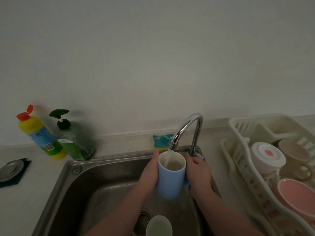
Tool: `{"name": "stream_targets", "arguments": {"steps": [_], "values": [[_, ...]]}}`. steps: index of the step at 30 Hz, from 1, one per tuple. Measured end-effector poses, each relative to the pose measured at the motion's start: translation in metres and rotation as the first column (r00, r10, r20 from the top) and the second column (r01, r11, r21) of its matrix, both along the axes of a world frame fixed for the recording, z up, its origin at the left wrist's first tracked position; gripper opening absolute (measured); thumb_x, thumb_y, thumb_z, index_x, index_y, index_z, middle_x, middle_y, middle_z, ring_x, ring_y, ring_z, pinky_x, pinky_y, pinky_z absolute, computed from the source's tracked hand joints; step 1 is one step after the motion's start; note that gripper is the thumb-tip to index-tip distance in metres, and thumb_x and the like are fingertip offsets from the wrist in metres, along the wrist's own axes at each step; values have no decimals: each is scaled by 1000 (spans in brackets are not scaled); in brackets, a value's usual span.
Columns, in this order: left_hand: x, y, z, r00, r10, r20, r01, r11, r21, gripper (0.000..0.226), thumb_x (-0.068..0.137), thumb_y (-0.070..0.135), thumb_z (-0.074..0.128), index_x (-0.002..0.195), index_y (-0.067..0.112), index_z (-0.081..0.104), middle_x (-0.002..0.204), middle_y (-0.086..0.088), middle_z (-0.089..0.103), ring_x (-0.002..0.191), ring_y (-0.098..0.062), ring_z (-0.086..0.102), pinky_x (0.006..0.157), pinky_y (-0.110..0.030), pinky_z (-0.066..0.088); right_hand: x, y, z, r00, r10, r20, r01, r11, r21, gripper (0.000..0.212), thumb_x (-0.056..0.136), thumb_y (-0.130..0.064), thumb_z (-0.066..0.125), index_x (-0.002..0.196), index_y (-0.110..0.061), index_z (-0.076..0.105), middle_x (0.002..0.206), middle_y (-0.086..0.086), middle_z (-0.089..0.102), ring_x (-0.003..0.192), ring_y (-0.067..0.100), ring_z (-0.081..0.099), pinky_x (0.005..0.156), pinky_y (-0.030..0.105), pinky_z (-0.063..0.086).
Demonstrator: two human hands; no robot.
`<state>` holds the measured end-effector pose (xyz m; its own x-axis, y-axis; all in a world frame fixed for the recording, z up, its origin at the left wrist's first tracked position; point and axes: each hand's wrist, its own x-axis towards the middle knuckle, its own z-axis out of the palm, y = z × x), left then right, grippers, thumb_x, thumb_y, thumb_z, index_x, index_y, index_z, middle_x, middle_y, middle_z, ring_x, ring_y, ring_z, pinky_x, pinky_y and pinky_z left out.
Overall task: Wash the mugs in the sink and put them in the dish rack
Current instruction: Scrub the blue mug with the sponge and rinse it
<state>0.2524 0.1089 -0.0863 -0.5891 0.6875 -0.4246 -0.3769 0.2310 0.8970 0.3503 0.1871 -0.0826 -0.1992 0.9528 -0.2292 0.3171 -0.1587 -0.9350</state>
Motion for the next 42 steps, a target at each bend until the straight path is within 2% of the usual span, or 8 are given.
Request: {"name": "stream_targets", "arguments": {"steps": [3,7,13,19,23,27,35,42], "values": [[1,3,-2,980,159,122,-154,987,-50,44,96,48,45,78,17,71,80,-3,71,81,-17,63,72,-30,49,-1,-4,3,997,3,71,-12,993,119,42,92,-19,58,52,-9,51,51,3,47,50,11,41,49,24,31],[-6,0,-14,939,239,249,-226,971,-78,34,95,35,55,97,6,72,95,-15,72,88,-29,65,82,-39,51,-5,2,9,969,138,204,-169,975,146,44,94,-20,54,52,-12,46,51,1,44,51,11,40,50,22,33],[-3,-2,-20,933,158,323,-129,986,-110,29,91,30,57,91,6,72,76,-13,71,72,-28,63,67,-33,49,-1,11,9,941,261,217,-259,965,-39,29,92,-20,55,66,-7,54,64,10,53,61,23,50,70,42,51],[8,5,-21,948,117,297,-80,988,-135,43,97,45,48,89,9,70,71,-11,73,68,-26,66,67,-33,51,14,18,10,965,205,164,-170,964,-204,19,92,-16,55,76,-6,57,67,10,52,54,19,47,52,30,43],[13,8,-17,954,83,287,-49,991,-124,50,91,57,50,88,11,69,75,-13,73,66,-26,68,67,-35,54,21,17,11,989,134,55,-100,906,-412,12,91,-12,54,80,-7,57,74,10,55,63,20,49,64,34,48],[11,0,-15,956,88,279,-52,989,-135,57,88,61,51,94,9,72,80,-14,73,67,-27,67,67,-34,54,21,13,11,983,179,-45,-177,843,-508,18,93,-17,55,78,-8,58,65,6,51,55,16,44,43,25,36],[-14,-26,-9,958,227,178,-221,974,-53,55,94,53,45,76,7,69,63,-13,69,58,-25,63,62,-31,50,1,-2,6,869,308,-387,-454,808,-375,15,91,-18,59,95,-4,59,74,6,56,63,15,46,57,29,40],[-16,-27,-16,959,259,113,-264,964,30,45,99,43,42,88,10,71,76,-9,73,76,-23,64,71,-32,50,-20,-6,-5,929,363,-78,-370,922,-117,12,92,-12,53,85,-6,61,78,8,58,67,18,51,56,27,41]]}}
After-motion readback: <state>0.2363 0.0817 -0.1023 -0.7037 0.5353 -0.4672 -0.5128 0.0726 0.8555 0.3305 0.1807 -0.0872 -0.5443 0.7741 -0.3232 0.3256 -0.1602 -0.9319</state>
